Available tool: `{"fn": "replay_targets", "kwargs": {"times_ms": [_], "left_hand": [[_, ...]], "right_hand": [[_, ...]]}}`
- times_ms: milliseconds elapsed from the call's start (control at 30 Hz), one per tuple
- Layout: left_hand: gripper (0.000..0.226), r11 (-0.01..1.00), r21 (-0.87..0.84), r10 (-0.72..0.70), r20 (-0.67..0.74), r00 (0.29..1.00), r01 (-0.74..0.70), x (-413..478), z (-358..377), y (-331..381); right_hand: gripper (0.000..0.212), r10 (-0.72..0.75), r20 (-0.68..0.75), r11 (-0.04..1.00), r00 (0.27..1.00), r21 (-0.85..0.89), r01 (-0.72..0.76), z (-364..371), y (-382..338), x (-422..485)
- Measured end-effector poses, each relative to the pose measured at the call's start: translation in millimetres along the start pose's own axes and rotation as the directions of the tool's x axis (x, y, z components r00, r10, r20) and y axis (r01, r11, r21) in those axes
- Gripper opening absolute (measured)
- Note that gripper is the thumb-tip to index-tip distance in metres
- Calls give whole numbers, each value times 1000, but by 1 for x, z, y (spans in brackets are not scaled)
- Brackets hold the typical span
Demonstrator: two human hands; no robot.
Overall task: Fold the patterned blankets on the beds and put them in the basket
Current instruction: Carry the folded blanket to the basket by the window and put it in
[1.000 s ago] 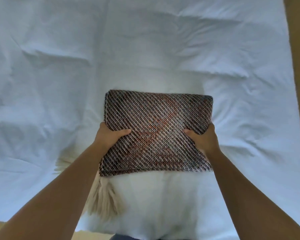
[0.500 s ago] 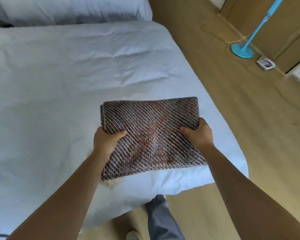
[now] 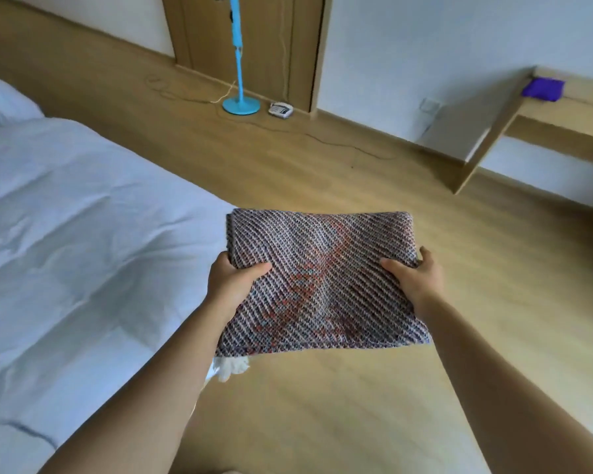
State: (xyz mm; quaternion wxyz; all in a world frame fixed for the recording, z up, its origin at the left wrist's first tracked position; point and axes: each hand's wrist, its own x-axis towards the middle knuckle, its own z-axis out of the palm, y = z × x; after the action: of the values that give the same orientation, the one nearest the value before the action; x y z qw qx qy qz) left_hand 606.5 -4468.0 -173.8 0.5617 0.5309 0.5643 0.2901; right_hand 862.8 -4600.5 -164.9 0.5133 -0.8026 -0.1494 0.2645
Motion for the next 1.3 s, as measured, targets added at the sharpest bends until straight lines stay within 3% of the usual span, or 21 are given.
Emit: {"fn": "replay_targets", "kwargs": {"times_ms": [233,367,667,867,1033,1300], "left_hand": [[41,985,120,74,348,935,-122,-93,195,26],[46,970,152,86,514,853,-189,-154,306,30],[44,930,174,47,818,573,-324,-262,531,33],[37,910,187,-8,901,434,-370,-305,687,40],[33,869,221,-79,945,316,-442,-342,815,55],[31,788,248,-185,968,167,-563,-401,1001,63]], "right_hand": [[37,87,-300,989,950,144,-45,-225,77,-47],[35,131,-440,973,889,227,-31,-333,120,-75],[28,251,-765,968,593,208,-141,-516,217,-100],[19,337,-828,941,448,291,-170,-614,258,-63],[37,420,-849,905,321,366,-215,-694,278,-28],[38,526,-836,846,158,495,-196,-806,328,29]]}}
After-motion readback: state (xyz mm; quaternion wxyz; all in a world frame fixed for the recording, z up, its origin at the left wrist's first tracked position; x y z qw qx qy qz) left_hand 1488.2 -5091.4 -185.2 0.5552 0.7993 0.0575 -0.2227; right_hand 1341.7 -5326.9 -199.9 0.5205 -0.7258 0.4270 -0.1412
